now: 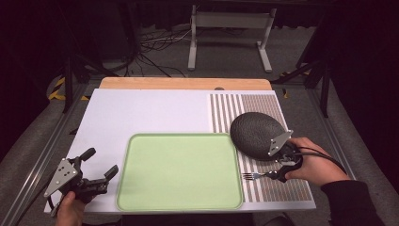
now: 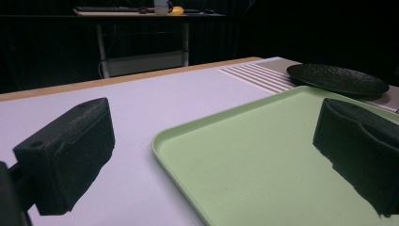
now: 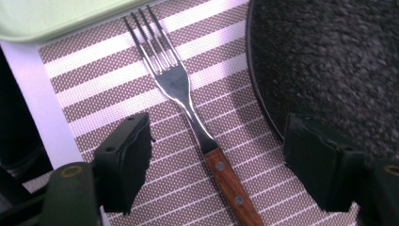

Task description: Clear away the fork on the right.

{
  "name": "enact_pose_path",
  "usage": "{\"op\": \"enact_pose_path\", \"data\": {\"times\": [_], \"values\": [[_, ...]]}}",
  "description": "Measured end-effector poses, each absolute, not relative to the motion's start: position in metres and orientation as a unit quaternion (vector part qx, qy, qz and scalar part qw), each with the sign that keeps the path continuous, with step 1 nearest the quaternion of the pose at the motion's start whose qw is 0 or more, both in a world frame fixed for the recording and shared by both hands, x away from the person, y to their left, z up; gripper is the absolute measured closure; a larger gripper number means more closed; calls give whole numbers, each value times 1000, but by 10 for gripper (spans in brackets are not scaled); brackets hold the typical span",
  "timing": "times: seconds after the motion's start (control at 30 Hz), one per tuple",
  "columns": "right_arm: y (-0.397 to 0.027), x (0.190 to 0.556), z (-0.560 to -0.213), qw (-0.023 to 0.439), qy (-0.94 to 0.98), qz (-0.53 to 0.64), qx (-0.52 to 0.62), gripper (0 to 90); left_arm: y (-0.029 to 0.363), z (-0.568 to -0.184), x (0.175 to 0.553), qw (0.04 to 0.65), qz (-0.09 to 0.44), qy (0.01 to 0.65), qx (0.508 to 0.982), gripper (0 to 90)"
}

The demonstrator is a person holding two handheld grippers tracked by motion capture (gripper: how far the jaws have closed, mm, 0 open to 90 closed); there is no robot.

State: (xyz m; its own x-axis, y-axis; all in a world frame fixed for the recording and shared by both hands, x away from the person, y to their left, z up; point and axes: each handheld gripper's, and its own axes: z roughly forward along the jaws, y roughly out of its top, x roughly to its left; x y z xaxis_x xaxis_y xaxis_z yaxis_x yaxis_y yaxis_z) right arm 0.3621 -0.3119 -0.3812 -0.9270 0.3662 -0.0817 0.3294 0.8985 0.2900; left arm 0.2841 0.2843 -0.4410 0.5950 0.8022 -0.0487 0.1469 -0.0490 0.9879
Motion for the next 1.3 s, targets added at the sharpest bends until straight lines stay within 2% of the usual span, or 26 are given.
{"op": "enact_pose_path", "data": {"times": [0.2, 0.37, 0.53, 0.77, 1.3], "values": [[-307, 364, -386, 60, 980, 111, 154, 275, 284, -441, 284, 591, 277, 355, 669, 0], [-305, 366, -392, 41, 985, 89, 140, 333, 284, -441, 284, 591, 276, 355, 669, 1], [-299, 368, -398, 31, 992, 53, 106, 412, 284, -441, 284, 591, 276, 355, 669, 0], [-295, 370, -403, 17, 997, 14, 77, 612, 283, -442, 284, 590, 275, 356, 670, 1], [-290, 377, -413, 16, 999, -24, 15, 775, 284, -442, 285, 588, 276, 357, 672, 0]]}}
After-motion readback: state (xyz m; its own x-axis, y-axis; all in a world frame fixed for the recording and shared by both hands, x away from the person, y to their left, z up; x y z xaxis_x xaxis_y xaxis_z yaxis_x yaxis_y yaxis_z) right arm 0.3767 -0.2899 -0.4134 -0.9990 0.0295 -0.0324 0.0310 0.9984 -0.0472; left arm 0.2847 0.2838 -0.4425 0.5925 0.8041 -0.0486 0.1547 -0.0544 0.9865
